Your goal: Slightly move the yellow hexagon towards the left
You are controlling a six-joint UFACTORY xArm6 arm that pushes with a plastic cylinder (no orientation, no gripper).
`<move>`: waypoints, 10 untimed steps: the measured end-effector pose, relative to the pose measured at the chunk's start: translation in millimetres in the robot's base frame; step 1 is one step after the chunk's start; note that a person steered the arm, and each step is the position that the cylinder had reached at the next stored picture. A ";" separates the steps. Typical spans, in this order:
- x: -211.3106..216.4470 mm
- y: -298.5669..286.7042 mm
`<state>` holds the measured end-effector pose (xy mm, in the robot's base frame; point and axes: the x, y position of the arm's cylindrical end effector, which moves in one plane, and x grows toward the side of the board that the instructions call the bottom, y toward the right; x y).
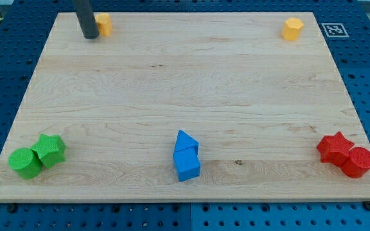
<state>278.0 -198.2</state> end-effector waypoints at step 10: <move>-21.0 479.4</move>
<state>257.1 281.1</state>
